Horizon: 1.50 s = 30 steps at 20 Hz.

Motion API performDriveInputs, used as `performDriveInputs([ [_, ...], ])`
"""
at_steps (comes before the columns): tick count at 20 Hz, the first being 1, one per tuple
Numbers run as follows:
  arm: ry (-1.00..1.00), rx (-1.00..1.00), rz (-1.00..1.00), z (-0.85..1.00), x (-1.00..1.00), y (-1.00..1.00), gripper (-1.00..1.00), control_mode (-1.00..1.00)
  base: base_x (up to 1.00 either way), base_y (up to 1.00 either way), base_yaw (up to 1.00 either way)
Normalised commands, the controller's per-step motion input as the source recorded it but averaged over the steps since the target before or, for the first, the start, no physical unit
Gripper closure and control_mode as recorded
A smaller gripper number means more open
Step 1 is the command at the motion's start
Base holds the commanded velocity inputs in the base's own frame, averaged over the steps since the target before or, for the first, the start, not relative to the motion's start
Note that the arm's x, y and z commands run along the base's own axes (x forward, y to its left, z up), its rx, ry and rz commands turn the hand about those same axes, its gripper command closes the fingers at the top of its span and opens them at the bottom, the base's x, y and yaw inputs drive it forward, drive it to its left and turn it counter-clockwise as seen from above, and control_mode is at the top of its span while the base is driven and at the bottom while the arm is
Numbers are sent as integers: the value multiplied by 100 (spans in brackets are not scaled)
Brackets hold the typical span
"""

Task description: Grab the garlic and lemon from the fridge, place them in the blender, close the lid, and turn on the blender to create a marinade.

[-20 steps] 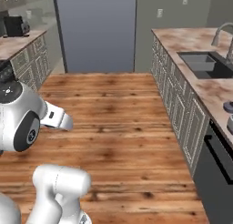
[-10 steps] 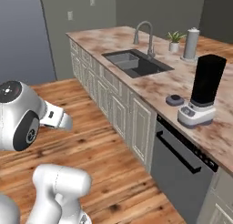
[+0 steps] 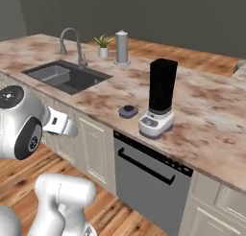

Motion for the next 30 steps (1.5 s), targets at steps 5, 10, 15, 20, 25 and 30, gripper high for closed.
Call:
performDriveInputs([
  [5,0,0,0,0,0,0,100,100,100,52,-60],
  [10,0,0,0,0,0,0,100,100,80,45,-57],
  [15,0,0,0,0,0,0,100,100,59,48,-52],
  [20,0,0,0,0,0,0,100,100,62,49,-29],
  [25,0,0,0,0,0,0,100,100,36,-7,-2],
  [30,0,0,0,0,0,0,100,100,15,-30,3],
])
